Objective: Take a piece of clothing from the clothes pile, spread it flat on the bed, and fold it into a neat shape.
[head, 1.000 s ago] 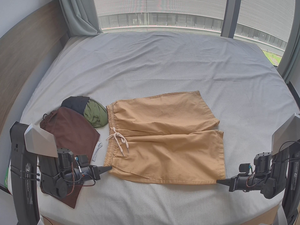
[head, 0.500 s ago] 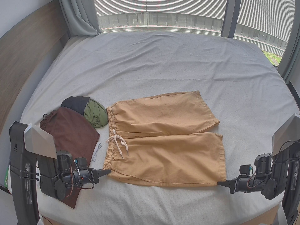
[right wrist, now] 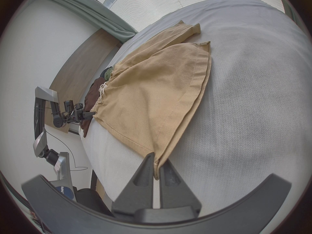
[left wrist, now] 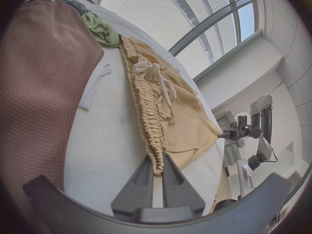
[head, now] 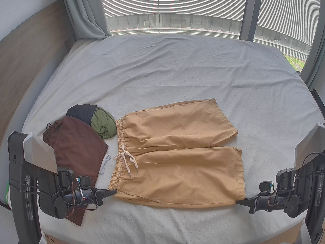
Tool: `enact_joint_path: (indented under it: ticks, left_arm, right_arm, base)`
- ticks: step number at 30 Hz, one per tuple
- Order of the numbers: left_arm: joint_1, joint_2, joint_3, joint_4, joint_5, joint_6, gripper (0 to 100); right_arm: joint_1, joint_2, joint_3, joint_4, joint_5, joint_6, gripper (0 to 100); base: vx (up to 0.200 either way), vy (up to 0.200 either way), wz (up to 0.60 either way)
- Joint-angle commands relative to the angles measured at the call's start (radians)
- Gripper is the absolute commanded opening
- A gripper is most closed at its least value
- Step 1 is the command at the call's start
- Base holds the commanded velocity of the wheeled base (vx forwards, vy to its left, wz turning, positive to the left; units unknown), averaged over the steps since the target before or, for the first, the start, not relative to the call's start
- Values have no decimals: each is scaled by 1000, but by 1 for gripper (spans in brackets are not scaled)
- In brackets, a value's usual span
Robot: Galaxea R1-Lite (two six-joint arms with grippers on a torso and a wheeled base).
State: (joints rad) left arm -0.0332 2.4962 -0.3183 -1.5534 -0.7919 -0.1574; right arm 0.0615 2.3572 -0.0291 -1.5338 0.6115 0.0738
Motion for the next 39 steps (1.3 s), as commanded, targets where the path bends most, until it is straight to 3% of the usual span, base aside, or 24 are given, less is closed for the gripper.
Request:
enact_joint_path:
  ticks: [1,16,20,26,39]
  left_arm:
    - [16,0,8,-1,-4,13,0]
    - [18,-17,45,1,-26,15,0]
    - [18,-20,71,-1,-35,18,0]
    - [38,-14,113,1,-72,91,0]
    - [47,6,171,1,-84,153,0]
  right_arm:
    - [0,4,12,0,1,-16,0]
    - [-2,8,28,17,2,-60,0]
    - [-5,20,28,38,4,-108,0]
    - [-17,10,28,98,4,-155,0]
    - [-51,2,28,185,5,-243,0]
  base:
    - [0,0,0]
    - [0,0,0]
    - [0,0,0]
    - [0,0,0]
    - [0,0,0]
